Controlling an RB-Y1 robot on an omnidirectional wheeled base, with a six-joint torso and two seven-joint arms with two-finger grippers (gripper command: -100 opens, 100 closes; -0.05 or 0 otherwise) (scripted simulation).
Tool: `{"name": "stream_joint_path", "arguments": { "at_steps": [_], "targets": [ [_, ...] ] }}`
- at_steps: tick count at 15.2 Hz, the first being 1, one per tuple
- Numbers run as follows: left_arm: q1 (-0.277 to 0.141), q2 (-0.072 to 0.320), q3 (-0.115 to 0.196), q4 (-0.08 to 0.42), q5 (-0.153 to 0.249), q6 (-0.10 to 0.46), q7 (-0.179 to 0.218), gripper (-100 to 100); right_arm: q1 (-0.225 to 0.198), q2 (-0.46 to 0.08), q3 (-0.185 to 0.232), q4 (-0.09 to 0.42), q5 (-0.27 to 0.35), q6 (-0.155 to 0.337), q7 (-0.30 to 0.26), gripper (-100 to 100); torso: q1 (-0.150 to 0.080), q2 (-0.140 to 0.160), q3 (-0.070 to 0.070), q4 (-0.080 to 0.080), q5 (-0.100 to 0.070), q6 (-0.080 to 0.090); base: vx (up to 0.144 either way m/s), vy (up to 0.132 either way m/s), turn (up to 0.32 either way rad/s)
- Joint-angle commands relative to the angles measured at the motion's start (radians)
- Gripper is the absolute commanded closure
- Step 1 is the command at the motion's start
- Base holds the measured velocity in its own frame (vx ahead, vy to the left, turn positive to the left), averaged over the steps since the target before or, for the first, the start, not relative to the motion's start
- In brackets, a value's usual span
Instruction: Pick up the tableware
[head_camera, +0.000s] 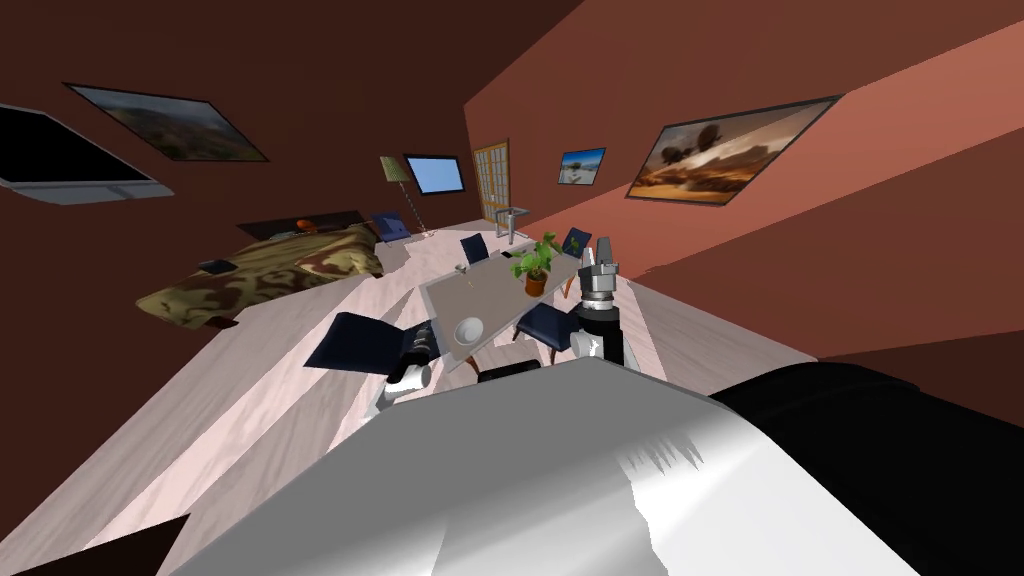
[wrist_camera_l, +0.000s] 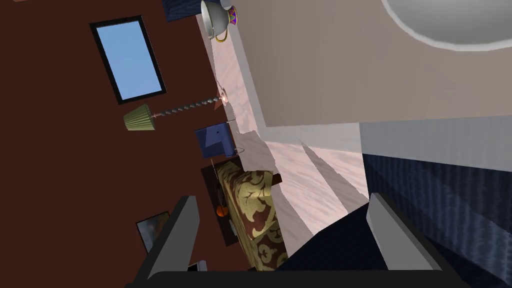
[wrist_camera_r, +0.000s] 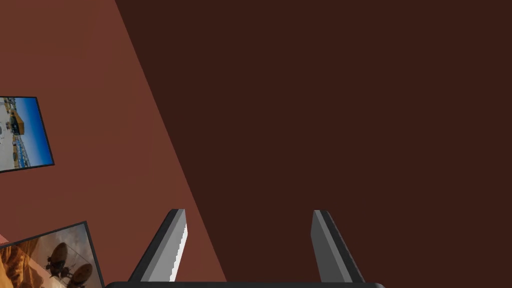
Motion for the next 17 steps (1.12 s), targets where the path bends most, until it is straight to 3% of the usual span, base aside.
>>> {"name": "stream_joint_path", "arguments": {
  "at_steps": [1,8,9,10,13,16,17],
  "targets": [
    [-0.01,-0.009,0.001,0.033,0.01,0.029,-0.002,-100,0.0,0.0,0.0,0.0,0.0,0.0,0.0,0,0.0,0.0,0.0,0.0,0.0,0.0,-0.011,-0.002,-0.12],
    [-0.058,-0.039,0.005,0.177,0.065,0.142,0.0,-100,0.0,0.0,0.0,0.0,0.0,0.0,0.0,0,0.0,0.0,0.0,0.0,0.0,0.0,-0.009,-0.003,-0.143],
    [-0.058,-0.039,0.005,0.177,0.065,0.142,0.0,-100,0.0,0.0,0.0,0.0,0.0,0.0,0.0,0,0.0,0.0,0.0,0.0,0.0,0.0,-0.007,-0.002,-0.12],
    [-0.069,-0.047,0.005,0.209,0.077,0.167,0.001,-100,0.0,0.0,0.0,0.0,0.0,0.0,0.0,0,0.0,0.0,0.0,0.0,0.0,0.0,-0.006,-0.003,-0.139],
    [-0.08,-0.055,0.006,0.24,0.089,0.191,0.001,-100,0.0,0.0,0.0,0.0,0.0,0.0,0.0,0,0.0,0.0,0.0,0.0,0.0,0.0,-0.004,-0.003,-0.124],
    [-0.107,-0.076,0.008,0.318,0.119,0.252,0.002,-100,0.0,0.0,0.0,0.0,0.0,0.0,0.0,0,0.0,-0.001,0.0,0.0,0.0,0.0,-0.001,-0.005,-0.167],
    [-0.107,-0.076,0.008,0.318,0.119,0.252,0.002,-100,0.0,0.0,0.0,0.0,0.0,0.0,0.0,0,0.0,-0.001,0.0,0.0,0.0,0.0,0.0,-0.003,-0.124]
  ]
}}
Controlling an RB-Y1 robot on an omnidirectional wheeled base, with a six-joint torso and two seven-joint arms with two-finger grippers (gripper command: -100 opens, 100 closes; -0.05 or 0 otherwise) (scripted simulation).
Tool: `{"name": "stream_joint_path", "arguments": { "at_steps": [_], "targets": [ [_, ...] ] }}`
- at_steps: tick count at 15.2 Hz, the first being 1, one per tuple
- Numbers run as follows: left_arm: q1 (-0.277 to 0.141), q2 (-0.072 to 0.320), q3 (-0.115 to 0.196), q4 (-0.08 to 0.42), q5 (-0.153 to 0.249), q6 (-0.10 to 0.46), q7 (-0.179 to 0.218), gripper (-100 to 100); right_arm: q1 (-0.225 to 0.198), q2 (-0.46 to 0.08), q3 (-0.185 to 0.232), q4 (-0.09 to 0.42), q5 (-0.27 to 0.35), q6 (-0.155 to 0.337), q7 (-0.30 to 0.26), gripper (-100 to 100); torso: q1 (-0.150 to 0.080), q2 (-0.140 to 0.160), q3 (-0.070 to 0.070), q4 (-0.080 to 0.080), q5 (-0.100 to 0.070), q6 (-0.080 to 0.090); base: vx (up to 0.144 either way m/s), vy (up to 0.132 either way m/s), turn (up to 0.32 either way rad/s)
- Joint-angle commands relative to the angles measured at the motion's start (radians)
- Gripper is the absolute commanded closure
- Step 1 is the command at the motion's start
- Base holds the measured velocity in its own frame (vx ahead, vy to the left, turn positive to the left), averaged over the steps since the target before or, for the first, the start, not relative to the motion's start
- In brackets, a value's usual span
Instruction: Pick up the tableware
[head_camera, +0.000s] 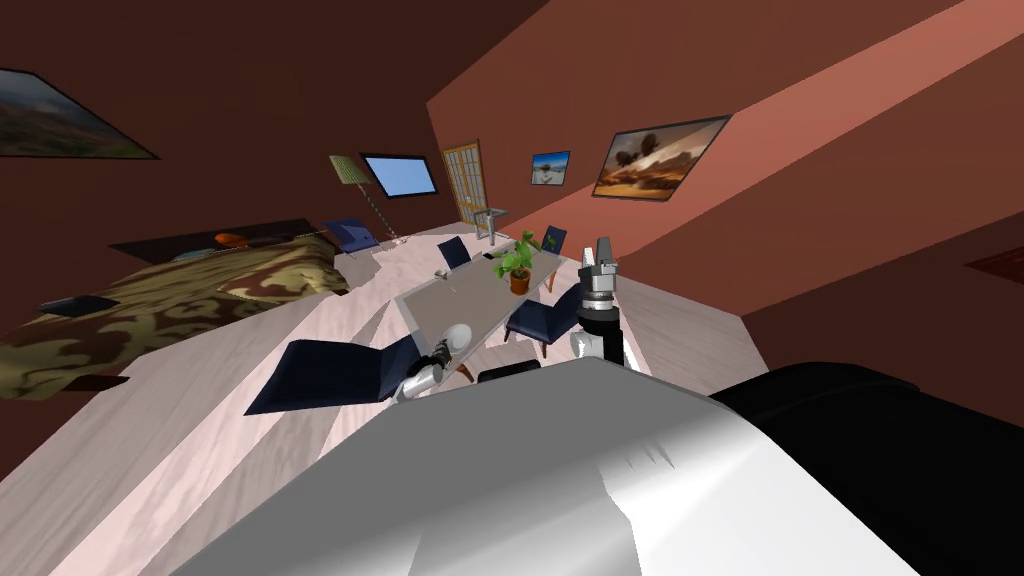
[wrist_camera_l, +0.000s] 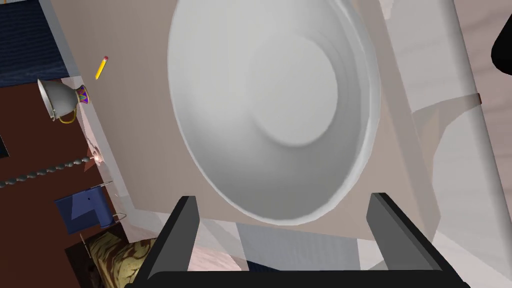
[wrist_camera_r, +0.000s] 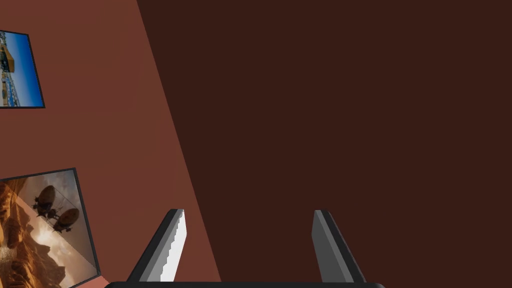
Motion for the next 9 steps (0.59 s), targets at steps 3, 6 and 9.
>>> {"name": "stream_joint_path", "arguments": {
  "at_steps": [3,6,9],
  "targets": [
    [-0.017,-0.018,0.0,0.057,0.02,0.037,0.0,-100,0.0,0.0,0.0,0.0,0.0,0.0,0.0,0,0.0,0.0,0.0,0.0,0.0,0.0,0.003,-0.004,-0.108],
    [-0.034,-0.032,0.001,0.102,0.037,0.072,0.001,-100,0.0,0.0,0.0,0.0,0.0,0.0,0.0,0,0.0,0.0,0.0,0.0,0.0,0.0,0.005,-0.004,-0.098],
    [-0.047,-0.045,0.001,0.131,0.012,0.03,0.007,-100,0.0,0.0,0.0,0.0,0.0,0.0,0.0,0,0.001,-0.001,0.0,0.0,0.0,0.0,0.011,0.012,-0.019]
  ]
}}
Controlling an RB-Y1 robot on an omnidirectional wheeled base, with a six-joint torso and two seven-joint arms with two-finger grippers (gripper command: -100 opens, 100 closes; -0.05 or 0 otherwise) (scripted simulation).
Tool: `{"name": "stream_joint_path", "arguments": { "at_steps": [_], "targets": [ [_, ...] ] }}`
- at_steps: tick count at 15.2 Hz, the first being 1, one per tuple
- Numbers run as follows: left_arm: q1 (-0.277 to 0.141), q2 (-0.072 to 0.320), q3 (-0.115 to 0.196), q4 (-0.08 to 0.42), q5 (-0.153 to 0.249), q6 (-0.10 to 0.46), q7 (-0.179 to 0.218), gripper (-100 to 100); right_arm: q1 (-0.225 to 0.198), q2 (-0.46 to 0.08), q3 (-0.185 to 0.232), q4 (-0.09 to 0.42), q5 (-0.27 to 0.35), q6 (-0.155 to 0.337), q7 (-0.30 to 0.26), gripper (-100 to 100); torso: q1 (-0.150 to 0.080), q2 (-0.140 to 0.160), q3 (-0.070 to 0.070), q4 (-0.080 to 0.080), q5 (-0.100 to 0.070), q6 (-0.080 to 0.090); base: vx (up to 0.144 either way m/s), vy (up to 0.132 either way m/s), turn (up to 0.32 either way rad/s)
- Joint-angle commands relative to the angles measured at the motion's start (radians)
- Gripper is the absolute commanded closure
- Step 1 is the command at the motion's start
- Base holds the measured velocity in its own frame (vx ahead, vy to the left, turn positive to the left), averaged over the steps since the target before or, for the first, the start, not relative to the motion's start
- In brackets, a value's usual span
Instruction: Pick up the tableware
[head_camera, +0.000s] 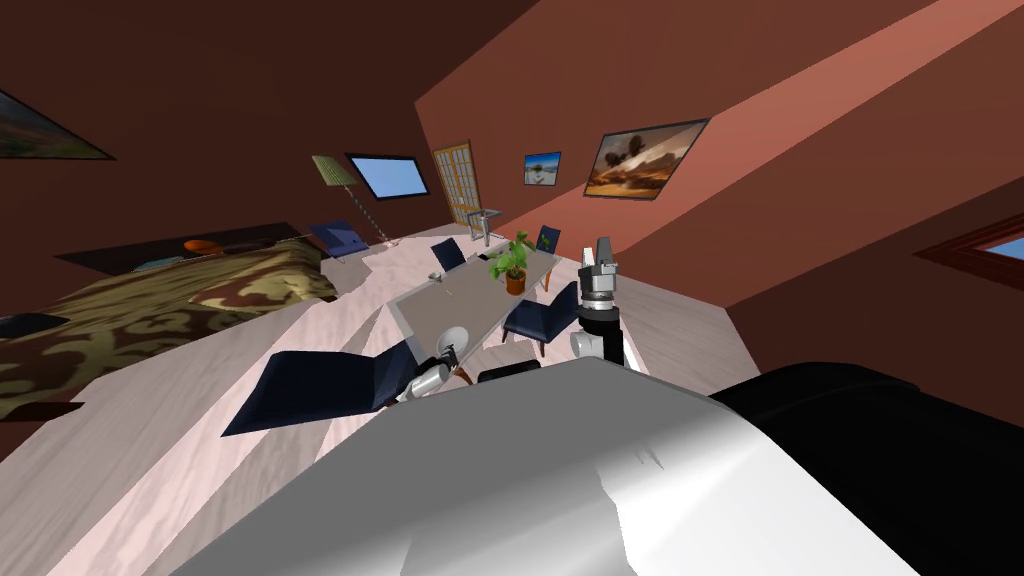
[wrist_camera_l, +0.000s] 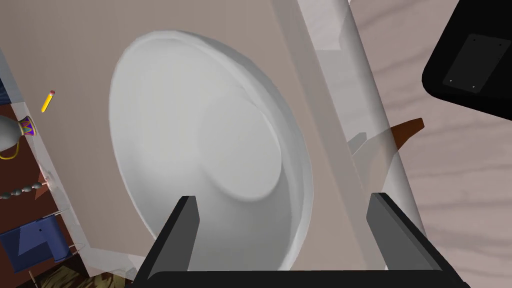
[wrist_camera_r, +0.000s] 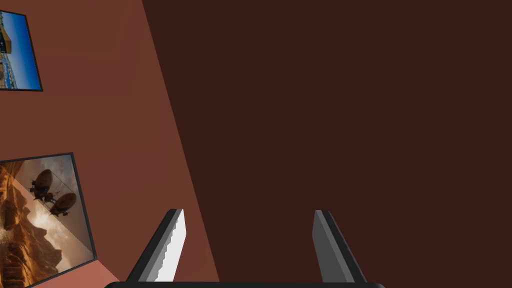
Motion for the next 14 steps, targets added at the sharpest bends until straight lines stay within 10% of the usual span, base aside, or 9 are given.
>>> {"name": "stream_joint_path", "arguments": {
  "at_steps": [1,8,9,14],
  "targets": [
    [-0.014,-0.008,-0.002,0.036,-0.008,-0.027,0.003,-100,0.0,0.0,0.0,0.0,0.0,0.0,0.0,0,0.0,0.0,0.0,0.0,0.0,0.0,0.023,0.031,-0.01],
    [-0.041,-0.026,-0.004,0.102,-0.026,-0.07,0.011,-100,0.0,0.0,0.0,0.0,0.0,0.0,0.0,0,0.001,-0.001,0.0,0.0,0.0,0.0,0.021,0.032,-0.007],
    [-0.042,-0.026,-0.005,0.106,-0.026,-0.074,0.011,100,0.0,0.0,0.0,0.0,0.0,0.0,0.0,0,0.001,0.0,0.0,0.0,0.0,0.0,0.004,0.007,-0.001],
    [-0.032,-0.019,-0.003,0.079,-0.019,-0.056,0.008,100,0.0,0.0,0.0,0.0,0.0,0.0,0.0,0,-0.001,0.001,0.001,0.001,0.0,0.0,-0.002,-0.004,0.001]
  ]
}}
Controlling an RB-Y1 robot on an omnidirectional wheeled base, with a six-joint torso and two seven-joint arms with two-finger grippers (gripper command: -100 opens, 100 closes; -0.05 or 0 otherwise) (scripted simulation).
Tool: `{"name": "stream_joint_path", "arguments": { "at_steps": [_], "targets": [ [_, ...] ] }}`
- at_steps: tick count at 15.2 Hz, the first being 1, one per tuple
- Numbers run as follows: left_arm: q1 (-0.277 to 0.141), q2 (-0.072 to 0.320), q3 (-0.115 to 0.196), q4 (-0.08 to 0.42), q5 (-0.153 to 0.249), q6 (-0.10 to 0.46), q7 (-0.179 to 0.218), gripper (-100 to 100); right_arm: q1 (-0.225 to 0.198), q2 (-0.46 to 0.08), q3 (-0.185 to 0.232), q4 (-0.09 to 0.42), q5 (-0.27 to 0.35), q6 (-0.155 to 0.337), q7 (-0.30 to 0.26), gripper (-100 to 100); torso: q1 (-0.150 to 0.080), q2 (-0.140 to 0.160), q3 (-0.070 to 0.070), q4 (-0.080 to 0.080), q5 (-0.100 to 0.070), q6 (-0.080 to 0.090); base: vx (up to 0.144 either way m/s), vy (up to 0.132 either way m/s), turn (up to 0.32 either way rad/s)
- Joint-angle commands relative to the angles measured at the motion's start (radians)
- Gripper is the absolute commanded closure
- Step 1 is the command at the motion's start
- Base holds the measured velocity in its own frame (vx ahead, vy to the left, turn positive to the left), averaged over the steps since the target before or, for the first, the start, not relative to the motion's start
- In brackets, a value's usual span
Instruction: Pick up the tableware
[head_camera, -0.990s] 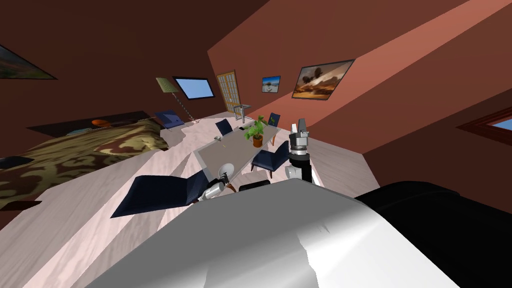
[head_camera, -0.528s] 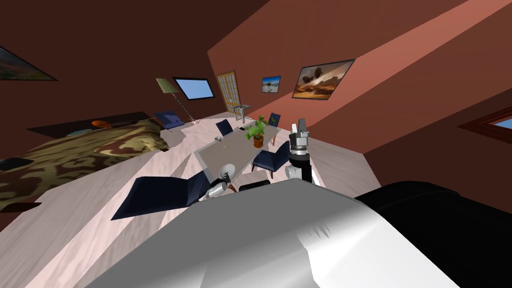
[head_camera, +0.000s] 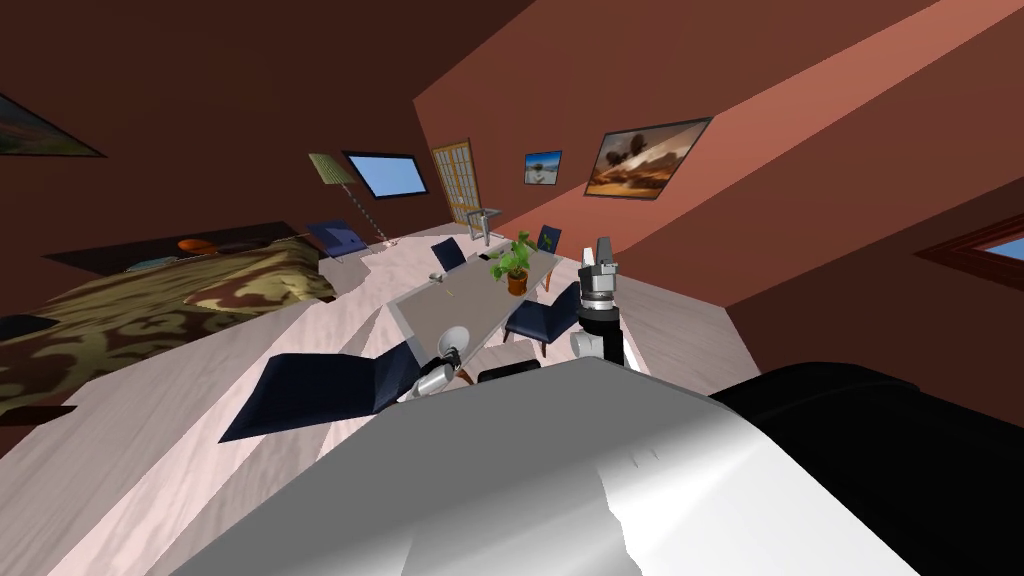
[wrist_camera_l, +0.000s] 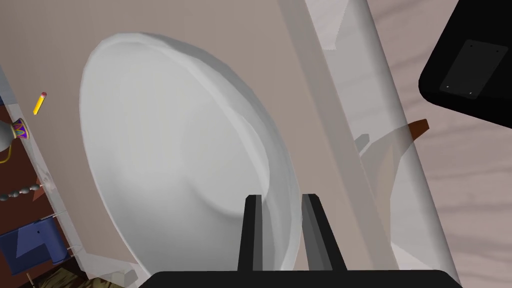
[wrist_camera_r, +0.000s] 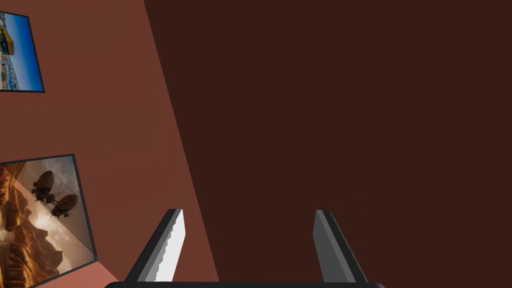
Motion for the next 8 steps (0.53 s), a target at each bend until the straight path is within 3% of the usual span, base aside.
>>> {"name": "stream_joint_path", "arguments": {
  "at_steps": [1,7,8],
  "targets": [
    [0.012,0.008,0.002,-0.033,0.009,0.022,-0.003,100,0.0,0.0,0.0,0.0,0.0,0.0,0.0,0,0.0,0.0,0.0,0.0,0.0,0.0,-0.019,-0.035,0.015],
    [0.047,0.031,0.005,-0.119,0.033,0.08,-0.013,100,0.0,0.0,0.0,0.0,0.0,0.0,0.0,0,-0.002,0.003,0.002,0.001,-0.001,0.0,-0.026,-0.037,0.008],
    [0.039,0.028,0.003,-0.098,0.032,0.065,-0.012,100,0.0,0.0,0.0,0.0,0.0,0.0,0.0,0,-0.002,0.003,0.002,0.002,-0.001,0.0,-0.013,-0.019,0.008]
  ]
}}
